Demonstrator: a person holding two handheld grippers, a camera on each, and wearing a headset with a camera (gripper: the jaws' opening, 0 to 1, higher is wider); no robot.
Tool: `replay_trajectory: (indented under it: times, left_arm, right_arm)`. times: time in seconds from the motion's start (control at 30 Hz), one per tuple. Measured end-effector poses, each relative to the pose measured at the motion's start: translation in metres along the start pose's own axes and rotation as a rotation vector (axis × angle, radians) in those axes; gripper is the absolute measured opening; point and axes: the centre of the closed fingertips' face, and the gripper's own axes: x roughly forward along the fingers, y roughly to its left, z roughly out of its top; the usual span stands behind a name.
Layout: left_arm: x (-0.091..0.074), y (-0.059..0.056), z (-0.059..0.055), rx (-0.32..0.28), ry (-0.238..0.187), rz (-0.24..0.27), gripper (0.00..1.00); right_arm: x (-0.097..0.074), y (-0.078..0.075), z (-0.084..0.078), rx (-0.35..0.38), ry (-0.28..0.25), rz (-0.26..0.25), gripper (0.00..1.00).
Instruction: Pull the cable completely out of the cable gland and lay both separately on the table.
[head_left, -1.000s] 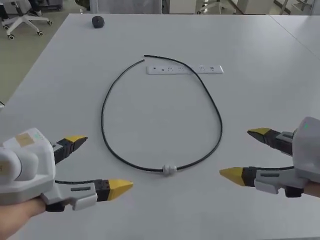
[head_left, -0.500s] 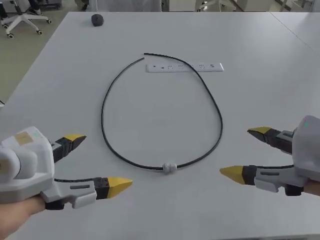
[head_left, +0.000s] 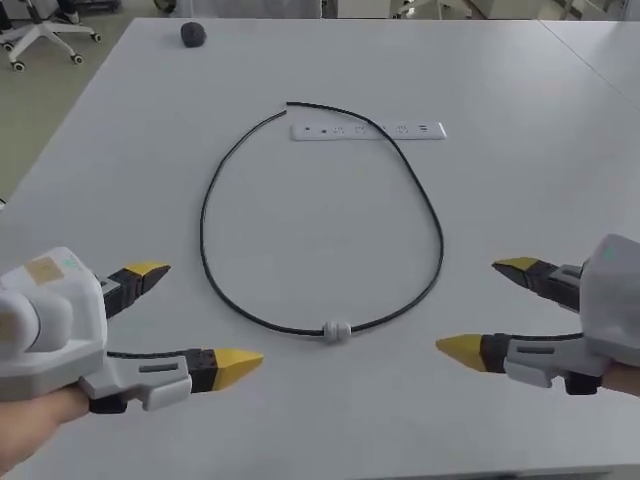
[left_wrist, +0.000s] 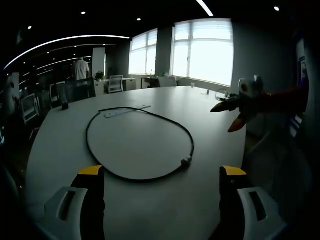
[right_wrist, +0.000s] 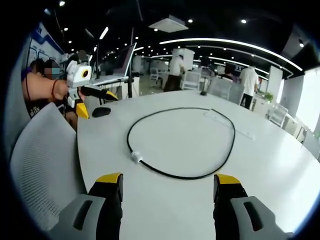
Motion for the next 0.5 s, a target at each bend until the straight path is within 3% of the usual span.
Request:
replay_trajectory:
  times: [0.5]
  left_arm:
    - [0.0019, -0.0028, -0.0006, 0.001, 0.006, -0.010, 0.95]
  right_arm:
    - [0.0094, 0.0077, 0.0020, -0.016, 0.020, 0.040, 0.72]
